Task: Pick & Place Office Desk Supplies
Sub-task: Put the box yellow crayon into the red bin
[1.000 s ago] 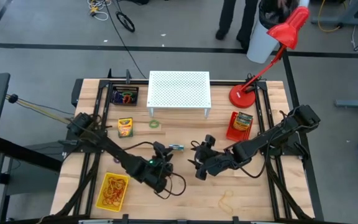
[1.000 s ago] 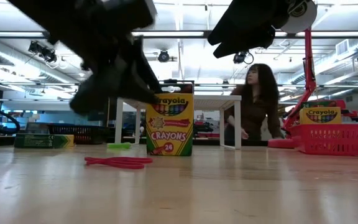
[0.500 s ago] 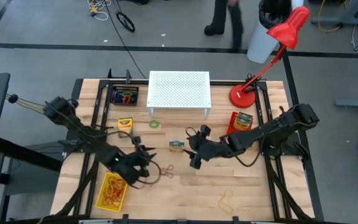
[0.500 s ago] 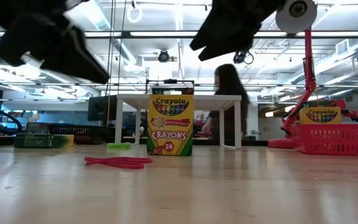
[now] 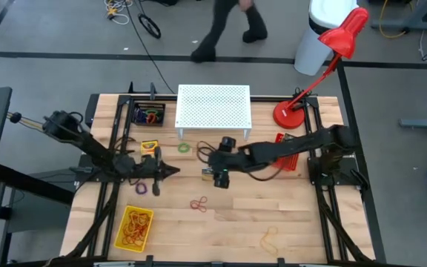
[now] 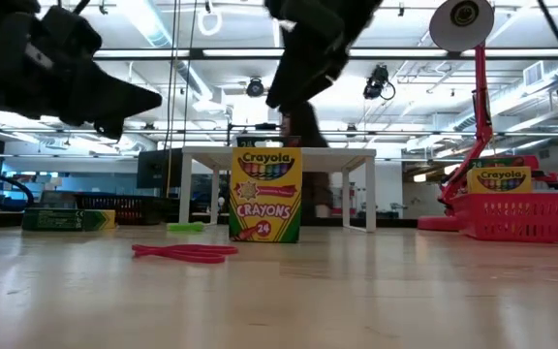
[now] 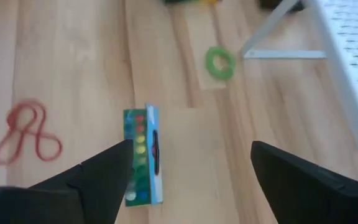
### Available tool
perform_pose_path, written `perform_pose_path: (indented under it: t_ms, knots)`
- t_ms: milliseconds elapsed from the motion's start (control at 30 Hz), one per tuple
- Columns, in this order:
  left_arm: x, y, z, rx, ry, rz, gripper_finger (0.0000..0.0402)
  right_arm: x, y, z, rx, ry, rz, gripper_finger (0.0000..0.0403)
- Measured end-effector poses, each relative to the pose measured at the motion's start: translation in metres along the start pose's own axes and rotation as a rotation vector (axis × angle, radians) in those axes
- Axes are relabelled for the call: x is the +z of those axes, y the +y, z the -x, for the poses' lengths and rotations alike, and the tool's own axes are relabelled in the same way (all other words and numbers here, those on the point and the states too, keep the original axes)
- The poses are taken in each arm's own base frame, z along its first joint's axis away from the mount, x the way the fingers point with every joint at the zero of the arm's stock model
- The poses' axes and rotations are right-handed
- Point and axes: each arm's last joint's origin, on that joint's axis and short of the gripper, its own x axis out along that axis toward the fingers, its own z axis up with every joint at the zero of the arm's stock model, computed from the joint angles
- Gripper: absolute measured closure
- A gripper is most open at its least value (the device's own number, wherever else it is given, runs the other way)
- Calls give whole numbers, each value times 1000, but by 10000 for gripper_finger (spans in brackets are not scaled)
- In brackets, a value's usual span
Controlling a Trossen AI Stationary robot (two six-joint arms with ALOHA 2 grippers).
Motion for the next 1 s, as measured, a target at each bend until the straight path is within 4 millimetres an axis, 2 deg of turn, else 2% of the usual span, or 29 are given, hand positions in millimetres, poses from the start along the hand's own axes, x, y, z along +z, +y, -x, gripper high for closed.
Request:
perform_pose_path:
  t_ms: [100, 333, 667, 833, 1000]
  knots:
    - [6, 6, -7, 40, -26, 5, 392, 12, 0, -11, 21, 72, 63, 79]
    - [9, 18, -19, 124, -29, 2, 382, 33, 4, -20, 110, 142, 100, 95]
    - [7, 22, -20, 146, -9, 23, 383, 21, 12, -45, 144, 267, 71, 95]
    - [7, 22, -20, 147, -10, 19, 383, 22, 5, -48, 134, 269, 23, 96]
    - [7, 22, -20, 147, -9, 14, 383, 22, 2, -49, 137, 274, 16, 127]
